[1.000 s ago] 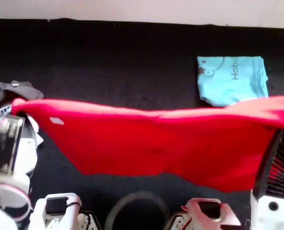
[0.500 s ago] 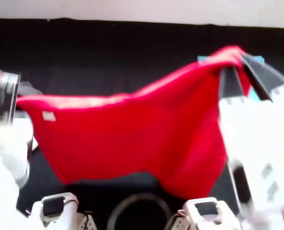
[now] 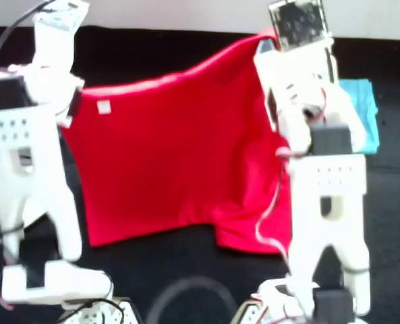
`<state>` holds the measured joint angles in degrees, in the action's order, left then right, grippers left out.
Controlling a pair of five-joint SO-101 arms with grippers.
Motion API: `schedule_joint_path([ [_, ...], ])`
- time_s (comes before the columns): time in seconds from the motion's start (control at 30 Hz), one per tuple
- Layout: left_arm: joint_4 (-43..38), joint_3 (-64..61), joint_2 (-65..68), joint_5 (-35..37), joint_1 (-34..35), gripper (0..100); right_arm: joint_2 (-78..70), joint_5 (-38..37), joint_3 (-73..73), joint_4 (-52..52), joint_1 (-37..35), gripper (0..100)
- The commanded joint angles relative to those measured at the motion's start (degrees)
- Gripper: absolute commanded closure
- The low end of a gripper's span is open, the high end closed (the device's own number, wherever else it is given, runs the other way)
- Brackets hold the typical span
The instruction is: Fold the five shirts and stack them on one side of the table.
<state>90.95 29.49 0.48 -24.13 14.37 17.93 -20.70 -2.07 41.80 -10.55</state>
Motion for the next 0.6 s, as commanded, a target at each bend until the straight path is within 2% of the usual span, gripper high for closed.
schedule_joint_path([
  [0.0,-1.1,10.3,7.8,-0.5,-0.7,99,-5.8,-0.7,-6.8,-1.9,1.2,99.2],
  [0.33,-1.3,18.2,31.6,-0.5,-0.8,99,-24.4,-0.7,-8.4,9.1,0.7,99.2],
  [0.57,-1.1,21.0,41.4,-0.4,-0.6,99,-33.0,-0.7,-8.5,17.7,0.3,99.2],
])
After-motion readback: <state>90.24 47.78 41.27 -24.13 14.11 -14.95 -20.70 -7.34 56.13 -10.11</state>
